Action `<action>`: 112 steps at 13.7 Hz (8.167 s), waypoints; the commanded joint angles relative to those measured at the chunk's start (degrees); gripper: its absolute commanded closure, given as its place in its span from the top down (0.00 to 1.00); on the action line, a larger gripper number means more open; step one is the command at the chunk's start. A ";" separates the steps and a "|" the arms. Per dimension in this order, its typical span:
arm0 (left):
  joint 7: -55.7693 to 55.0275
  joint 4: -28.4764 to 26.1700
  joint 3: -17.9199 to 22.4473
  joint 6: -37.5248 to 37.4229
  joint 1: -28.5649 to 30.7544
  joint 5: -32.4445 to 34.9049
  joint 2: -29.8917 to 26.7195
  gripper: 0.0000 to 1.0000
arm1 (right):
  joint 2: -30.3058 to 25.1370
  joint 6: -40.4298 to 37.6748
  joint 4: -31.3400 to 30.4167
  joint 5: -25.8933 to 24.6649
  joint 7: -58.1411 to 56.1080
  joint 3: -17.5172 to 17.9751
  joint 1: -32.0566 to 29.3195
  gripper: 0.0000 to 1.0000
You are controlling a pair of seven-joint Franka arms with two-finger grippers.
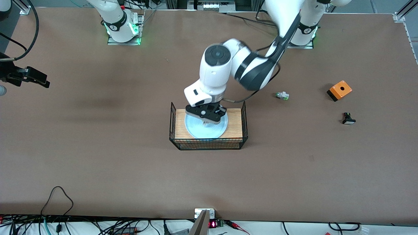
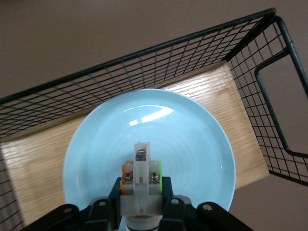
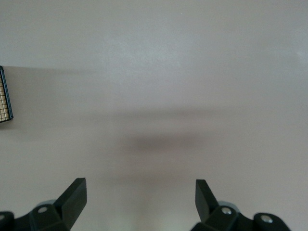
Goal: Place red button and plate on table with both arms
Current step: 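Close the left gripper on the button and lift it off the plate, then carry the button toward the orange box while the right gripper reaches out, then lower the button onto the table while the right gripper descends to the plate, then withdraw the left gripper while the right gripper grips the plate rim, then lift the plate out of the basket with the right gripper, then lower the plate onto the table beside the basket and open the right gripper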
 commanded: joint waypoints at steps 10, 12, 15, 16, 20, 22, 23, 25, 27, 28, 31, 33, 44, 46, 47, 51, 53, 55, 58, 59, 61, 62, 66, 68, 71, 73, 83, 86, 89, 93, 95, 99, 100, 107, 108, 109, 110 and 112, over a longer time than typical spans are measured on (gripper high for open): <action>22.66 -10.97 0.23 -32.79 24.17 -0.37 -10.38 0.19 | -0.28 -2.37 0.97 4.54 19.43 3.99 4.24 1.00; 27.84 -17.29 0.32 -27.01 28.39 -0.28 -10.20 0.19 | 0.07 -1.32 0.97 5.00 29.74 5.75 9.68 1.00; 37.44 -30.38 0.32 -9.37 33.77 -0.28 -10.20 0.20 | 3.23 7.45 0.97 4.91 41.54 5.93 21.90 1.00; 37.45 -33.63 0.41 -4.27 33.86 -0.28 -10.20 0.20 | 4.63 9.47 0.97 5.00 44.53 5.93 23.49 1.00; 37.45 -44.64 0.32 15.09 33.86 -0.37 -8.98 0.20 | 9.64 16.69 0.97 4.91 57.88 5.93 30.00 1.00; 37.45 -45.00 0.32 16.35 33.86 -0.37 -7.92 0.24 | 11.58 20.11 0.97 5.08 64.74 5.93 31.50 1.00; 37.37 -45.01 0.32 16.44 33.77 -0.37 -8.01 0.36 | 12.55 21.87 0.97 5.08 67.82 5.93 32.29 1.00; 37.36 -44.92 0.23 16.09 33.77 -0.37 -8.01 1.00 | 14.92 25.12 0.97 5.17 71.44 5.93 33.26 1.00; 36.75 -44.48 0.06 13.90 33.77 -0.45 -8.36 1.00 | 17.03 28.37 0.97 7.27 76.35 5.93 34.32 1.00; 36.58 -43.69 -0.03 11.71 33.77 -0.45 -8.88 1.00 | 18.08 30.13 0.97 8.50 78.72 5.93 34.58 1.00; 36.57 -36.86 -0.12 0.58 33.77 -0.71 -11.25 1.00 | 20.98 30.85 0.97 8.51 80.59 5.93 35.37 1.00; 36.22 -29.31 -0.21 -11.54 33.68 -1.15 -12.13 1.00 | 22.83 31.20 0.97 8.60 80.59 5.93 36.07 1.00; 23.07 -3.61 -0.21 -40.86 33.24 -0.37 -18.55 1.00 | 27.06 36.48 0.97 8.34 84.64 5.76 37.57 0.89; 21.20 -4.92 -0.03 -39.91 33.76 -0.71 -22.40 1.00 | 27.06 36.39 0.89 8.34 84.64 5.76 37.57 0.62; 21.19 -7.02 0.75 -37.55 33.94 -1.15 -23.46 1.00 | 27.06 36.39 0.89 8.42 84.72 5.76 37.57 0.58; 21.01 -27.91 2.08 -19.80 35.96 -0.72 -36.10 1.00 | 27.06 36.39 0.54 8.16 86.13 5.76 37.40 0.36; 21.02 -29.36 0.16 -19.68 38.06 -0.63 -37.18 1.00 | 27.06 36.39 0.36 8.07 85.96 5.76 37.14 0.24; 21.10 -29.36 -0.38 -19.77 38.17 -0.45 -37.10 1.00 | 27.15 36.13 0.36 7.99 85.17 5.76 37.04 0.06; 21.19 -28.48 -0.65 -19.86 37.81 -0.28 -36.83 1.00 | 27.50 36.13 0.36 7.90 84.72 5.76 36.78 0.00; 21.45 -28.48 -0.65 -19.95 37.81 -0.28 -36.92 1.00 | 27.50 36.04 0.36 7.81 84.64 5.76 36.61 0.00; 24.34 -28.48 -0.56 -19.78 37.99 -0.37 -36.83 1.00 | 26.45 35.69 0.53 7.90 83.41 5.50 36.17 0.00; 24.97 -28.39 -0.56 -19.60 37.99 -0.37 -36.83 1.00 | 25.49 35.34 0.53 8.25 83.41 5.49 36.17 0.00; 24.97 -28.31 -0.56 -19.60 37.99 -0.28 -36.75 1.00 | 19.17 29.38 1.23 8.69 83.05 5.15 35.90 0.00; 24.97 -28.31 -0.38 -19.69 38.25 -0.37 -36.75 1.00 | 17.74 23.68 6.30 9.82 82.97 5.23 34.94 0.00; 24.88 -28.31 -0.21 -19.69 38.25 -0.36 -36.66 1.00 | 17.74 17.51 12.04 10.53 79.38 5.23 32.75 0.00; 24.88 -28.31 -0.29 -19.60 38.25 -0.37 -36.57 1.00 | 17.57 15.31 12.92 12.54 74.29 5.06 29.86 0.00; 24.71 -27.16 -0.47 -19.69 38.25 -0.28 -36.04 1.00 | 16.96 0.10 13.64 15.11 32.93 4.97 7.98 0.00; 24.80 -27.16 -0.03 -19.60 38.25 -0.28 -35.96 1.00 | 16.07 -2.72 8.29 12.30 16.58 4.88 -0.20 0.00; 24.88 -26.90 -0.38 -19.42 38.16 -0.28 -35.96 1.00 | 15.63 1.21 0.03 6.86 1.44 4.97 -6.18 0.00; 24.88 -26.81 -0.47 -19.42 38.25 -0.37 -35.87 1.00 | 13.71 13.32 -13.04 1.75 -4.03 4.97 -7.33 0.00; 24.88 -26.72 -0.47 -19.60 38.25 -0.37 -35.87 1.00 | 13.44 22.11 -20.61 1.74 -8.42 4.97 -9.62 0.00; 24.80 -26.72 -0.47 -19.77 38.16 -0.37 -35.96 1.00 | 14.23 38.12 -31.18 2.01 -15.28 5.06 -12.61 0.00; 24.80 -26.72 -0.47 -19.77 38.16 -0.37 -35.96 1.00 | 14.66 39.10 -31.89 2.01 -15.47 5.06 -13.48 0.00; 24.80 -26.72 -0.47 -19.86 38.16 -0.37 -35.96 1.00 | 15.64 40.00 -30.77 2.54 -17.15 5.58 -14.20 1.00; 24.80 -26.72 -0.47 -19.95 38.16 -0.37 -35.96 1.00 | 15.29 38.77 -29.10 2.54 -14.62 6.19 -13.24 1.00; 24.80 -26.81 -0.47 -19.86 38.16 -0.37 -35.96 1.00 | 14.50 36.50 -27.78 2.36 -11.03 6.89 -12.36 1.00; 24.80 -26.81 -0.47 -19.95 38.16 -0.37 -35.96 1.00 | 14.14 34.48 -26.38 2.36 -8.12 7.25 -11.48 1.00; 24.80 -26.72 -0.47 -19.86 38.16 -0.37 -35.96 1.00 | 13.09 31.65 -24.35 2.27 -3.36 7.60 -8.76 1.00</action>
